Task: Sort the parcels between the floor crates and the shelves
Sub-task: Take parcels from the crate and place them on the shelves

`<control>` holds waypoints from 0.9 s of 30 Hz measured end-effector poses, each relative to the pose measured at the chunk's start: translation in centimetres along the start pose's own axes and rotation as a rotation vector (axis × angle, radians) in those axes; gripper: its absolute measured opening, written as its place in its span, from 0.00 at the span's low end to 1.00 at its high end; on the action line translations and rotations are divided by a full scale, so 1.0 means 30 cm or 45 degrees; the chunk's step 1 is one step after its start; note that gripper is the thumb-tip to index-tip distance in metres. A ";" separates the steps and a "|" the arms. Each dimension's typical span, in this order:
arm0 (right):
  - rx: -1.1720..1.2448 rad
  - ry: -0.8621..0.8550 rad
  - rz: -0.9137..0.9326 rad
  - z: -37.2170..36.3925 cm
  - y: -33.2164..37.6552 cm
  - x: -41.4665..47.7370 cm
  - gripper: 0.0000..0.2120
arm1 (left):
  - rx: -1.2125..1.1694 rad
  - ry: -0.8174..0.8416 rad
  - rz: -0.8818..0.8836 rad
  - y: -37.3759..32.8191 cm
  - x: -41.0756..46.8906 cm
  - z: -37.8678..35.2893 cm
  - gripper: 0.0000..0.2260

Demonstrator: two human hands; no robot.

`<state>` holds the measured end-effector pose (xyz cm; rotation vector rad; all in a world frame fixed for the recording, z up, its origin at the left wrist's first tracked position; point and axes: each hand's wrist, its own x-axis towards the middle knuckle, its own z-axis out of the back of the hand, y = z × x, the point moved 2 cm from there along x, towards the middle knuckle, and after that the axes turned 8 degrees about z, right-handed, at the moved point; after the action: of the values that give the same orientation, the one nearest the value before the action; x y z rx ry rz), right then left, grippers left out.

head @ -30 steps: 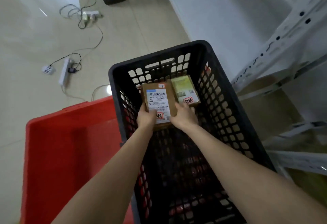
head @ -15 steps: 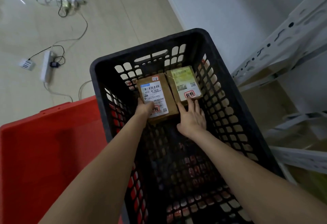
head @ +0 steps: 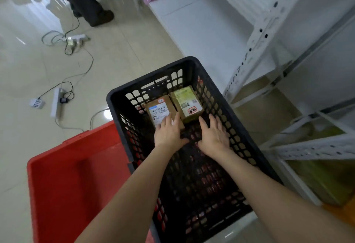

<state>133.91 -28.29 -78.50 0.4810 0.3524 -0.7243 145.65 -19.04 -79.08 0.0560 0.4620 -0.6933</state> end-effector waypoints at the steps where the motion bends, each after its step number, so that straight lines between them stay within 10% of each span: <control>1: 0.003 -0.009 -0.002 0.019 -0.005 -0.039 0.40 | 0.025 -0.010 -0.041 -0.026 -0.024 0.020 0.46; 27: 0.140 -0.646 -0.658 0.296 -0.584 -1.839 0.36 | 0.406 -0.277 -1.190 -0.995 -1.530 0.225 0.43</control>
<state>84.34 -14.38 -50.61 0.2923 -0.0495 -1.3380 98.69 -15.74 -50.32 0.0630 0.1394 -1.6710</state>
